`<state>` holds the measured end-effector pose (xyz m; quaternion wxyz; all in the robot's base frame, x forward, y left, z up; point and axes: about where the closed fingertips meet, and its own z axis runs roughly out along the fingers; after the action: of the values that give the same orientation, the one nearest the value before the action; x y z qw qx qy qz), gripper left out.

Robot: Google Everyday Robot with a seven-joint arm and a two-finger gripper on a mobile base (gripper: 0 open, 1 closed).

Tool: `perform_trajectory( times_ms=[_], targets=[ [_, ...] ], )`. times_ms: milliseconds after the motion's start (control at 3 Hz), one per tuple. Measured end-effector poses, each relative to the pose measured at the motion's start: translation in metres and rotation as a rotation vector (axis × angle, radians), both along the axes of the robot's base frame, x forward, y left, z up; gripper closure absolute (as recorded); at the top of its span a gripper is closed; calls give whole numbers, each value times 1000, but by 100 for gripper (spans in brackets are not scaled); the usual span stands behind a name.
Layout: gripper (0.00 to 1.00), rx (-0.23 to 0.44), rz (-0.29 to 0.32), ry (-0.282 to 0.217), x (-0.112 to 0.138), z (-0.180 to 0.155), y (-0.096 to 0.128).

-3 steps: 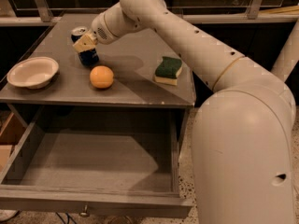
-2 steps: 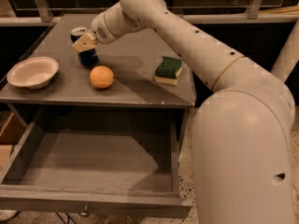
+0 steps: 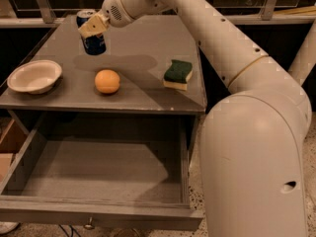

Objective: Place pepsi can into top drawer

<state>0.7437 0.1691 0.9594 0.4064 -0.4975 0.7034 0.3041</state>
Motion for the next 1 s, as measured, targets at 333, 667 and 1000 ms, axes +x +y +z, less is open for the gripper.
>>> perform_trajectory(
  times_ms=[333,667,1000],
  targets=[
    [100,0,1,1,0,0,0],
    [100,10,-15,9,-13,11,-17],
    [100,15,-40,9,-34,19,-36]
  ],
)
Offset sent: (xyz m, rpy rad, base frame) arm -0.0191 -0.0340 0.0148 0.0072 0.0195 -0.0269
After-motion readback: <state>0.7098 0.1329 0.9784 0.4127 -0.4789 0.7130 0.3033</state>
